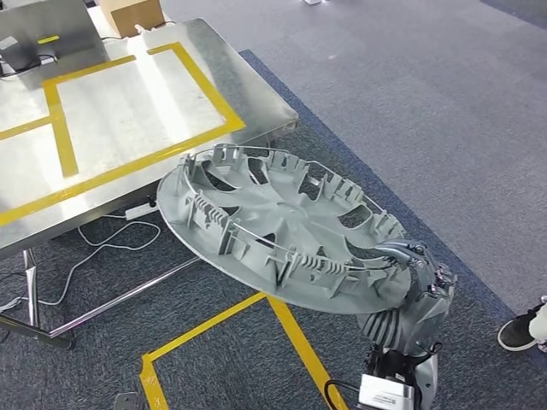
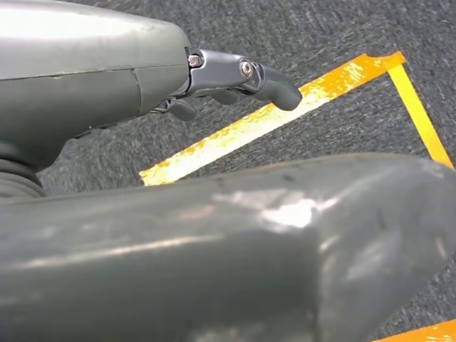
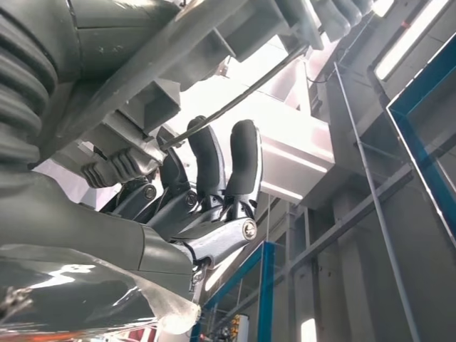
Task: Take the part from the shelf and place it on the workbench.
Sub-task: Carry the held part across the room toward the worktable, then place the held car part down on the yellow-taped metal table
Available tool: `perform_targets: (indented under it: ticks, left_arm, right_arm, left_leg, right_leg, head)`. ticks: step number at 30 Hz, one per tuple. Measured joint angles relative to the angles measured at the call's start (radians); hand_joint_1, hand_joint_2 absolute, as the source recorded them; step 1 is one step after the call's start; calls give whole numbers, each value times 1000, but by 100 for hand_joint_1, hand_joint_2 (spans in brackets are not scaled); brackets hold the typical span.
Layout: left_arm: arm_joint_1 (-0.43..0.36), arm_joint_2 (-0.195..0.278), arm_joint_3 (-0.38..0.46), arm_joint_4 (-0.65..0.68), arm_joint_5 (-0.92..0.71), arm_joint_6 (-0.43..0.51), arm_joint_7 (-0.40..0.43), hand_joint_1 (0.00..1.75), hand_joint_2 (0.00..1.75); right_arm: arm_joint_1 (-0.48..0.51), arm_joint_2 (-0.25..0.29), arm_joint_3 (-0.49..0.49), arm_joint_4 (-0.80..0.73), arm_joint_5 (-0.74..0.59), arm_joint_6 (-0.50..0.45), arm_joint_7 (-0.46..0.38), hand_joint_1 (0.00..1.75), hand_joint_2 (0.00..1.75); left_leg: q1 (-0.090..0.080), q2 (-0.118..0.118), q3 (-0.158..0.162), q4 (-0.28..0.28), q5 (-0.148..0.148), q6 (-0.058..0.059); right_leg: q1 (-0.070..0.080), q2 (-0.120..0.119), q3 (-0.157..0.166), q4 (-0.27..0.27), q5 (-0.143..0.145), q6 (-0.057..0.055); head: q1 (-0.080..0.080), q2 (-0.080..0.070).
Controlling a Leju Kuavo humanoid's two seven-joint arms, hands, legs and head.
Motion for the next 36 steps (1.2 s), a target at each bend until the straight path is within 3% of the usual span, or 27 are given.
perform_targets:
  ticks: [2,3,4,8,10,12,13,14,15,17,18,20,22,24,27,28,29,30,32,33,35,36]
  left_arm:
    - [-1,-3,0,0,-3,4,1,0,0]
    - [-3,-5,0,0,-4,7,1,0,0]
    - [-4,-8,0,0,-6,11,1,0,0]
    - [-6,-18,1,0,-8,24,1,0,0]
    - [-9,-21,3,0,-8,29,1,0,0]
    - [-10,-22,4,0,-8,32,1,0,0]
    - [-10,-22,5,0,-9,33,1,0,0]
    - [-9,-22,5,0,-10,33,1,0,0]
    - [-8,-22,6,0,-11,34,1,0,0]
    - [-7,-23,6,0,-13,34,3,0,0]
    - [-8,-23,6,0,-13,34,3,0,0]
    - [-8,-23,6,0,-13,34,4,0,0]
    - [-7,-23,6,0,-13,34,4,0,0]
    - [-8,-22,7,0,-13,34,5,0,0]
    - [-9,-21,8,0,-15,32,5,0,0]
    - [-8,-20,10,0,-15,31,5,0,0]
    - [-7,-20,12,0,-16,31,5,0,0]
    - [-6,-19,15,0,-16,30,5,0,0]
    - [-6,-16,20,0,-16,30,5,0,0]
    - [-7,-15,21,0,-16,30,5,0,0]
    - [-12,-14,23,0,-17,29,5,0,0]
    - [-13,-13,24,0,-18,30,6,0,0]
  right_arm:
    - [0,-6,0,0,-12,0,7,175,175]
    - [-1,-9,0,0,-20,0,7,175,175]
    - [-1,-12,0,0,-28,0,6,175,175]
    - [-1,-24,-1,1,-66,0,-2,175,175]
    - [-2,-30,-1,1,-85,0,-6,175,175]
    - [-1,-36,-1,2,-91,0,-8,175,175]
    - [1,-39,-1,3,-93,0,-8,175,175]
    - [2,-41,-1,4,-94,0,-9,175,175]
    - [3,-43,-1,5,-96,0,-9,175,175]
    - [2,-45,-1,5,-99,0,-11,175,175]
    - [1,-46,0,5,-100,0,-11,175,175]
    - [2,-47,0,6,-101,0,-12,175,175]
    - [3,-48,0,6,-101,0,-12,175,175]
    - [3,-49,0,6,-101,0,-12,175,175]
    - [2,-49,0,6,-103,0,-13,175,175]
    - [3,-49,0,6,-102,0,-13,175,175]
    - [4,-49,0,7,-97,0,-12,175,175]
    - [5,-49,-1,8,-89,0,-11,175,175]
    - [5,-49,-2,9,-74,0,-10,175,175]
    - [5,-49,-2,10,-70,0,-11,175,175]
    - [5,-49,-4,11,-67,0,-12,175,175]
    - [5,-49,-5,11,-67,0,-12,175,175]
  left_leg:
    - [-1,2,53,-132,76,6]
    - [-3,3,75,-184,92,10]
    - [-5,4,87,-212,93,14]
    - [-4,4,95,-234,85,33]
    - [-1,4,101,-240,85,44]
    - [-4,4,103,-240,81,52]
    - [-5,4,105,-240,79,54]
    - [-6,3,108,-240,76,55]
    - [-6,1,113,-240,73,54]
    - [-7,-2,124,-239,64,50]
    - [-9,-3,127,-237,60,46]
    - [-11,-3,126,-235,56,37]
    - [-11,-3,128,-236,53,29]
    - [-10,-2,118,-205,31,17]
    - [-5,0,32,-29,-45,3]
    - [-4,0,2,22,-57,1]
    - [-3,0,-14,44,-49,0]
    - [-2,0,-12,26,-21,1]
    - [-3,17,35,-94,61,7]
    - [-8,31,61,-155,86,11]
    - [-15,50,84,-215,93,20]
    - [-18,46,85,-222,89,25]
  right_leg:
    - [2,0,13,0,-10,6]
    - [3,0,16,1,-13,11]
    - [5,0,16,0,-15,17]
    - [5,-1,9,6,-25,39]
    - [4,1,-34,86,-66,45]
    - [5,2,-113,226,-116,48]
    - [5,2,-145,274,-123,49]
    - [5,2,-158,285,-109,49]
    - [5,2,-150,253,-76,47]
    - [6,2,-93,120,1,41]
    - [7,3,-63,60,22,37]
    - [10,6,-37,11,23,29]
    - [9,7,-33,5,21,22]
    - [4,5,-26,1,19,12]
    - [1,1,-15,-2,12,1]
    - [1,1,-12,-1,9,0]
    - [1,1,-8,-1,6,0]
    - [1,1,-2,-1,2,0]
    - [1,-3,13,-2,-9,4]
    - [4,-6,19,-1,-14,8]
    - [8,-16,24,-2,-22,17]
    - [10,-23,27,-3,-24,23]
  head:
    - [0,0]
    - [0,0]
    - [0,0]
    - [1,0]
    - [4,0]
    - [6,0]
    - [6,0]
    - [6,0]
    - [6,0]
    - [6,0]
    - [5,0]
    - [3,0]
    - [2,0]
    - [-2,0]
    - [-7,0]
    - [-7,0]
    - [-7,0]
    - [-7,0]
    - [-7,0]
    - [-8,0]
    - [-7,0]
    - [-6,0]
